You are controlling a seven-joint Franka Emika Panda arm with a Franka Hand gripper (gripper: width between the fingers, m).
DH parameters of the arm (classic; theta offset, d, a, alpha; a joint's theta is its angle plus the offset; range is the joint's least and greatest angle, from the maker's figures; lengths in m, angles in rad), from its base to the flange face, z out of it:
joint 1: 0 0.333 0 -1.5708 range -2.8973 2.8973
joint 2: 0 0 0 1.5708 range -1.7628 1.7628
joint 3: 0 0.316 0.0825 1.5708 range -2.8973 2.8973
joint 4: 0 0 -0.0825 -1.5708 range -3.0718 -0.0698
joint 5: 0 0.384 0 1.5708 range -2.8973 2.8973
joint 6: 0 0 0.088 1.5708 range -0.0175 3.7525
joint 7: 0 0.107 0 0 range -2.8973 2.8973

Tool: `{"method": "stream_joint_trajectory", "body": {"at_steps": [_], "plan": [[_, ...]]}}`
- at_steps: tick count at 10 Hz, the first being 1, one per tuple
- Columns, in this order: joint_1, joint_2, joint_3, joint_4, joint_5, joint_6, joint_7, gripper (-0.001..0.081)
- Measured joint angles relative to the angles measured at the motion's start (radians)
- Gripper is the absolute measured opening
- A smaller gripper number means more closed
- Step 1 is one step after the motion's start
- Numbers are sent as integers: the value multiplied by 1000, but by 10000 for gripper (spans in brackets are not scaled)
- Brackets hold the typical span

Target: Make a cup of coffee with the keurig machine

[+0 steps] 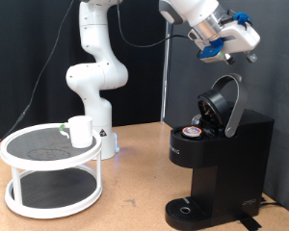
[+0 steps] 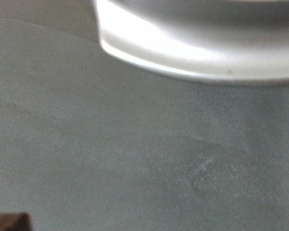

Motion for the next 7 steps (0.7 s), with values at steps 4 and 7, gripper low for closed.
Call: {"method": "stream_joint_trajectory", "body": {"at_steps": [4, 7], "plan": [[0, -3, 8, -7, -58, -20, 50, 217], [0, 20, 26, -27, -92, 5, 80, 16]]}}
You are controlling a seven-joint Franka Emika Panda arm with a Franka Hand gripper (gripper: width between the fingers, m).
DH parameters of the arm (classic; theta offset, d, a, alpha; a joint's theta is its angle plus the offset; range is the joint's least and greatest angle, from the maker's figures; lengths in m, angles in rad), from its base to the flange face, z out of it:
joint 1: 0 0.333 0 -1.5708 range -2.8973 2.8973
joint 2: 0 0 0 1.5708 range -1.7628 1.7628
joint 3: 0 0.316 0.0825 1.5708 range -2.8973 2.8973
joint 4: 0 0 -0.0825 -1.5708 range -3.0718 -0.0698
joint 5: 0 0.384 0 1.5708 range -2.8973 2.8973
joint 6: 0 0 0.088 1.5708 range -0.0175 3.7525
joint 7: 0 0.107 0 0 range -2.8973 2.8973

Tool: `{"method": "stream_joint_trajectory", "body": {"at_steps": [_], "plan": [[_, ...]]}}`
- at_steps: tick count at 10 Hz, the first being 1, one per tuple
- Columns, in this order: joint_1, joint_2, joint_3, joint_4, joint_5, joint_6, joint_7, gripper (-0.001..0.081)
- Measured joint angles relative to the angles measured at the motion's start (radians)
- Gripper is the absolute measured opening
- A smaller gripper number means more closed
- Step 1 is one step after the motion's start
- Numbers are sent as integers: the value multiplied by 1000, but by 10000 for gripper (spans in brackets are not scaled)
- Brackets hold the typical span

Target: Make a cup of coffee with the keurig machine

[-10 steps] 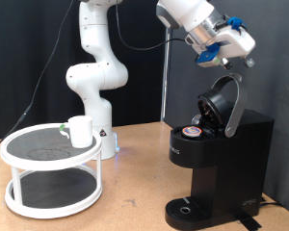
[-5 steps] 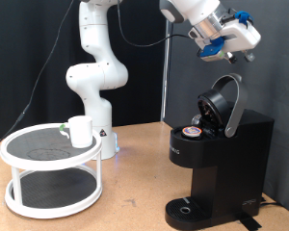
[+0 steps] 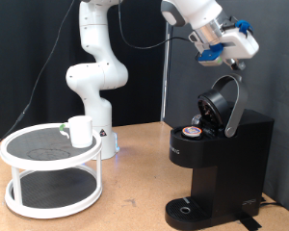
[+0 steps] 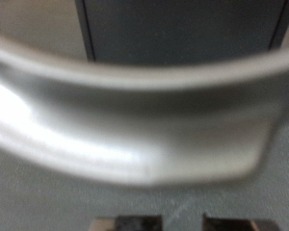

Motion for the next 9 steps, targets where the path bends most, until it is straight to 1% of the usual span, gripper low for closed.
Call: {"method": "stream_joint_trajectory", "body": {"at_steps": [2, 5, 8, 9], "plan": [[0, 24, 12, -11, -3, 41, 1, 5], [0, 27, 17, -19, 21, 90, -25, 1], [-6, -9, -5, -38, 84, 96, -93, 0], [-10, -26, -14, -46, 87, 93, -101, 0]]}}
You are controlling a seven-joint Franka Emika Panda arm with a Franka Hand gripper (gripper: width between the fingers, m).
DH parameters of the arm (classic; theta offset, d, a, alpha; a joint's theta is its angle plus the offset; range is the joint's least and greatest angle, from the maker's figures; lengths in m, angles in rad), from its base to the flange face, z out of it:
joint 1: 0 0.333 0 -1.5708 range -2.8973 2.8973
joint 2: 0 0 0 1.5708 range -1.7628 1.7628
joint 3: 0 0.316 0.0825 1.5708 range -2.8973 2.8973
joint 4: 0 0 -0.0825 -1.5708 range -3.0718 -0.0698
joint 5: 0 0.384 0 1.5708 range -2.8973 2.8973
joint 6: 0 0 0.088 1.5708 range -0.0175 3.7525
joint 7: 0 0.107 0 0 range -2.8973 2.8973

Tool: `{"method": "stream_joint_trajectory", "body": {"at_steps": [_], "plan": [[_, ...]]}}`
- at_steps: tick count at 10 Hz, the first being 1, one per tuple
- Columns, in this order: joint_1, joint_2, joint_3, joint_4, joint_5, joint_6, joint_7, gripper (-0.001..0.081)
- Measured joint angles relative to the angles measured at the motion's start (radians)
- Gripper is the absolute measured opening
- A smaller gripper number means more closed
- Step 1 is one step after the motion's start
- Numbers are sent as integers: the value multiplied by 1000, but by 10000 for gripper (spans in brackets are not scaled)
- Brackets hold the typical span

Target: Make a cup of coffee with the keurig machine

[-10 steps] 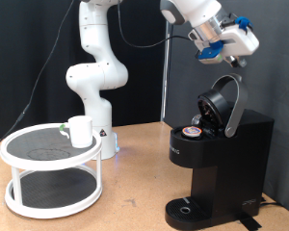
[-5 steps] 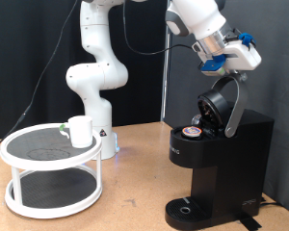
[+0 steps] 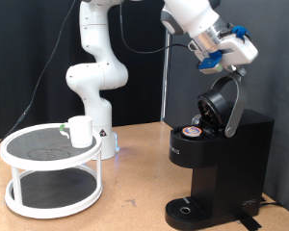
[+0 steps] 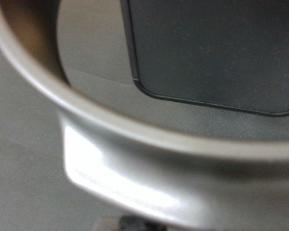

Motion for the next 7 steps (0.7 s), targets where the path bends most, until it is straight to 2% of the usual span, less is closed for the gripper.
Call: {"method": "stream_joint_trajectory", "body": {"at_steps": [2, 4, 6, 7], "plan": [[-12, -25, -15, -10, -11, -28, 3, 0], [-34, -29, -24, -22, -66, -65, 25, 0], [-50, -27, -24, -42, -94, -60, 45, 0], [-52, -28, -26, -44, -77, -47, 36, 0]]}}
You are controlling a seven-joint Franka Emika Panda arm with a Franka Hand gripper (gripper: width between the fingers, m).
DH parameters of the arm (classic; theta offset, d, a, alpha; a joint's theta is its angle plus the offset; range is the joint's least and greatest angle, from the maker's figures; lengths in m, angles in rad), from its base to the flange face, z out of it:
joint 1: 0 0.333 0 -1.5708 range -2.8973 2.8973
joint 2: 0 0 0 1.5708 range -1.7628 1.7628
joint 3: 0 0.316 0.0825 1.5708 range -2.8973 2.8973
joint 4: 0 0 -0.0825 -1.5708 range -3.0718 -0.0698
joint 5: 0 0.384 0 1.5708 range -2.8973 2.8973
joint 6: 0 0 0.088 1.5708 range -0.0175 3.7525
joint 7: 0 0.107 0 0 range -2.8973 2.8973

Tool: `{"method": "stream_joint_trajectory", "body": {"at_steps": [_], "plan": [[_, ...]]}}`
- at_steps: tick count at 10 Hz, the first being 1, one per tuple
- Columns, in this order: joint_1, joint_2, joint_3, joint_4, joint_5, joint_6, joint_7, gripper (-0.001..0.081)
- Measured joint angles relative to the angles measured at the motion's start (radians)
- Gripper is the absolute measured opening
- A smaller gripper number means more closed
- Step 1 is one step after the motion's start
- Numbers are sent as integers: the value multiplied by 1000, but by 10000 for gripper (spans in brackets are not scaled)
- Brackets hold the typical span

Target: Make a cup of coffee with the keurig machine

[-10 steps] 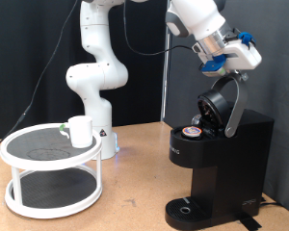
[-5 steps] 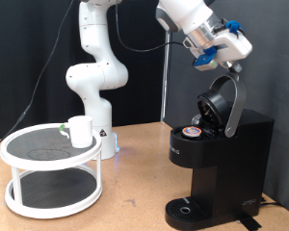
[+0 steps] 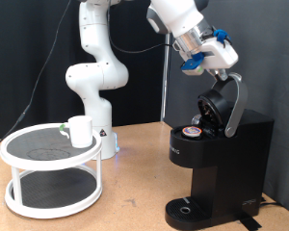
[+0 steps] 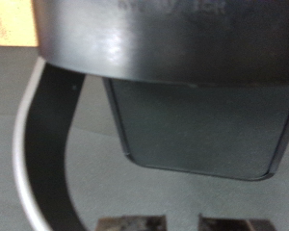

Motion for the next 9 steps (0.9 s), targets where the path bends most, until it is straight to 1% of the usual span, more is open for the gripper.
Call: {"method": "stream_joint_trajectory", "body": {"at_steps": [2, 3, 4, 5, 7, 9], "plan": [[0, -9, -10, 7, 74, 7, -53, 0], [0, -16, -12, 15, 97, 7, -71, 0], [1, -22, -10, 22, 101, 5, -74, 0], [1, -24, -2, 28, 91, 4, -69, 0], [2, -18, 31, 32, 45, 6, -28, 0], [5, 0, 71, 35, 20, 47, 9, 0]]}}
